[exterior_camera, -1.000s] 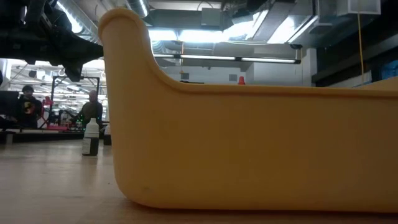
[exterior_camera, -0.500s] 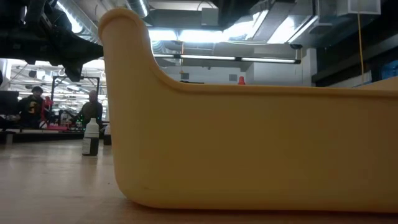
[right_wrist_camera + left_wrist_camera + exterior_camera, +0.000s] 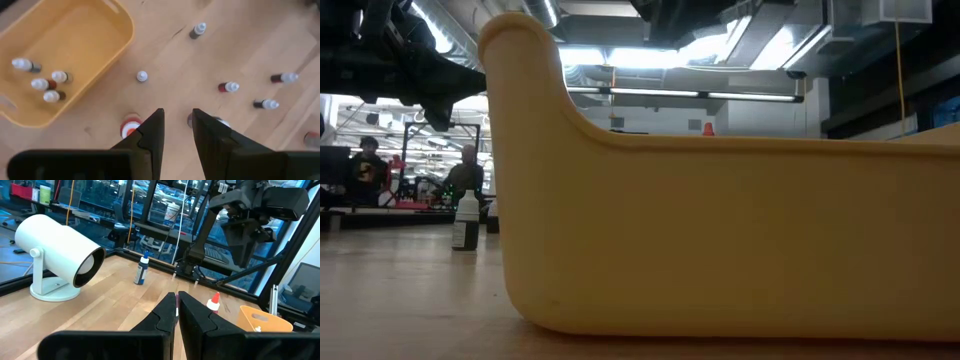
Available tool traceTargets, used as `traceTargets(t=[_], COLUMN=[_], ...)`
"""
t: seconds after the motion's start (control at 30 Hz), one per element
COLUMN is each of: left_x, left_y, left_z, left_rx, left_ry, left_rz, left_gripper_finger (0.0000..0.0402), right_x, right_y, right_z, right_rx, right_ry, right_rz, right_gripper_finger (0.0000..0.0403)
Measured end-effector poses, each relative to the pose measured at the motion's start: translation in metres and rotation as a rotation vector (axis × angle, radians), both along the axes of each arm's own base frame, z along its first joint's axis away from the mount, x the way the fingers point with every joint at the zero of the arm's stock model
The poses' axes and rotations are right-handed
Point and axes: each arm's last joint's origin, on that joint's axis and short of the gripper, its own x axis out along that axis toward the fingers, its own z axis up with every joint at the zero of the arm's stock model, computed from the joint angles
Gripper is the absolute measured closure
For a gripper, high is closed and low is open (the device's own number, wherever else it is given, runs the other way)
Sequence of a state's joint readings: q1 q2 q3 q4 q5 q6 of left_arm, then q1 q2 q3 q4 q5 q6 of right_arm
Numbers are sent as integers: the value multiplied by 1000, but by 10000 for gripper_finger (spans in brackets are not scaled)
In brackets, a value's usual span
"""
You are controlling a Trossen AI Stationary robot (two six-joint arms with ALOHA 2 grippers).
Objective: Pick & Place food coloring
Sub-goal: Put the small violet food coloring bottle into the yellow container
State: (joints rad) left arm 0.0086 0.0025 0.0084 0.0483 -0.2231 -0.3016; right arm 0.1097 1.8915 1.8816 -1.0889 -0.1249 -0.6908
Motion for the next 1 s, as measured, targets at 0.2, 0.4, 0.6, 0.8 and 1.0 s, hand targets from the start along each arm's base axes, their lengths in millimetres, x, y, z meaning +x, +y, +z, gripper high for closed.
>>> traceTargets(t=[0.2, 0.4, 0.6, 0.8, 1.0], left_x=[0, 0, 0, 0, 0], left_y=[0, 0, 0, 0, 0], left_z=[0, 0, 0, 0, 0], left_rx=[0, 0, 0, 0, 0], left_ry=[0, 0, 0, 0, 0], left_rz=[0, -1, 0, 0, 0], left_gripper_finger=[384, 384, 384, 384, 384], right_x=[7, 18, 30, 39, 49], right_y=[-3, -8, -6, -5, 0], right_z=[-10, -28, -45, -65, -98], right_rx=[-17, -44, -69, -69, -33], right_ry=[16, 44, 34, 83, 180], right_rz=[44, 75, 120, 119, 97], right_gripper_finger=[263, 186, 158, 157, 157])
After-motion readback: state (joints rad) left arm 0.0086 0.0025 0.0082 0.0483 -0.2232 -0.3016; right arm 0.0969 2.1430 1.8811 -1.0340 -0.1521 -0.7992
